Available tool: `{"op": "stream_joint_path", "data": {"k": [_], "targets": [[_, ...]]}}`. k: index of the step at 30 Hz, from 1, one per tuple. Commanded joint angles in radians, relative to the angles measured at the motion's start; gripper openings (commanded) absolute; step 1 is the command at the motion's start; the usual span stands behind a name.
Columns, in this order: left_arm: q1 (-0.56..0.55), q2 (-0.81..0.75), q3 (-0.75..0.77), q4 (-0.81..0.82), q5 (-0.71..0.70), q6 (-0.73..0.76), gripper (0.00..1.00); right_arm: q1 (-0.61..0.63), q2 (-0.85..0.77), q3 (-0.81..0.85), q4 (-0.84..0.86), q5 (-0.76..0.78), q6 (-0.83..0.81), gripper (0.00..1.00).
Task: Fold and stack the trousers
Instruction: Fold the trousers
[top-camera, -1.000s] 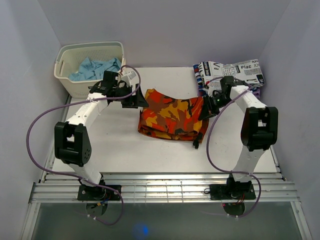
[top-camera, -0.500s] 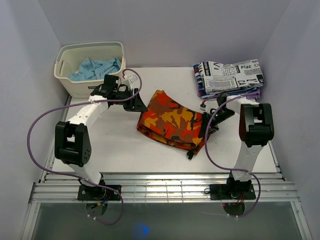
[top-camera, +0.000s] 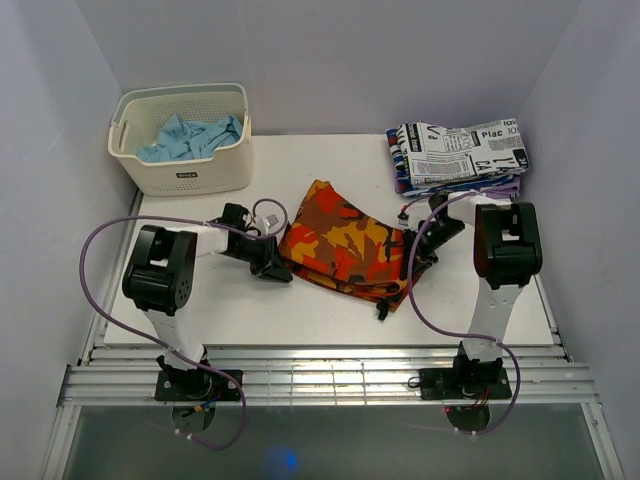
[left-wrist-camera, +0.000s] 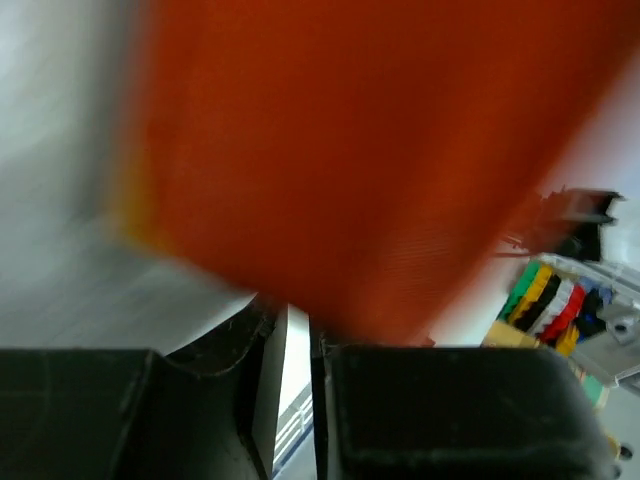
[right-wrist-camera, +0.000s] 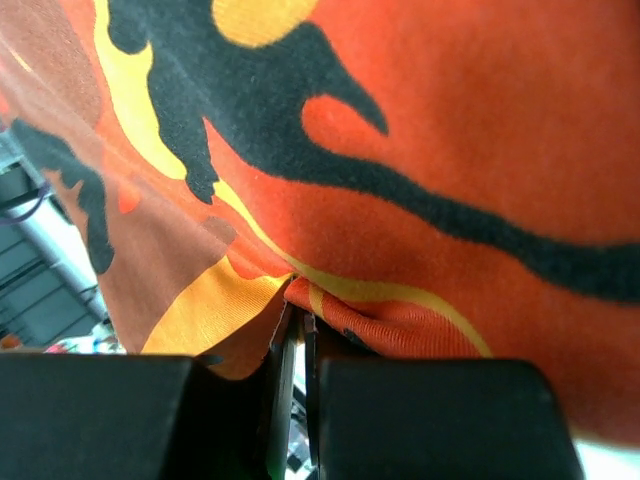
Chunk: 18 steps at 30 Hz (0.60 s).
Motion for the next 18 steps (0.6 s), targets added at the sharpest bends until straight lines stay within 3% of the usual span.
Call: {"op": "stream_joint_path", "data": {"k": [1, 3, 6, 10, 12, 15, 18], "targets": [[0.005, -0.07, -0.099, 0.053, -0.118, -0.062, 0.25, -0.006, 0.03, 0.087, 0.071, 0.162, -0.029, 0.08], [0.006, -0.124, -0.145, 0.094, -0.111, -0.09, 0.25, -0.003, 0.037, 0.129, 0.071, 0.177, -0.037, 0.08], [-0.001, -0.22, -0.234, 0.243, 0.036, -0.185, 0.34, 0.001, 0.047, 0.21, 0.059, 0.208, -0.064, 0.08], [-0.118, -0.488, -0.243, 0.331, -0.01, -0.213, 0.6, 0.006, 0.047, 0.29, 0.015, 0.202, -0.11, 0.08], [-0.176, -0.533, -0.176, 0.279, -0.162, -0.114, 0.63, 0.004, 0.051, 0.349, -0.059, 0.156, -0.123, 0.08], [-0.227, -0.54, -0.089, 0.237, -0.27, 0.096, 0.67, 0.004, 0.027, 0.348, -0.091, 0.109, -0.114, 0.08], [-0.288, -0.523, -0.087, 0.283, -0.272, 0.285, 0.67, 0.004, 0.034, 0.322, -0.102, 0.092, -0.103, 0.08]]}}
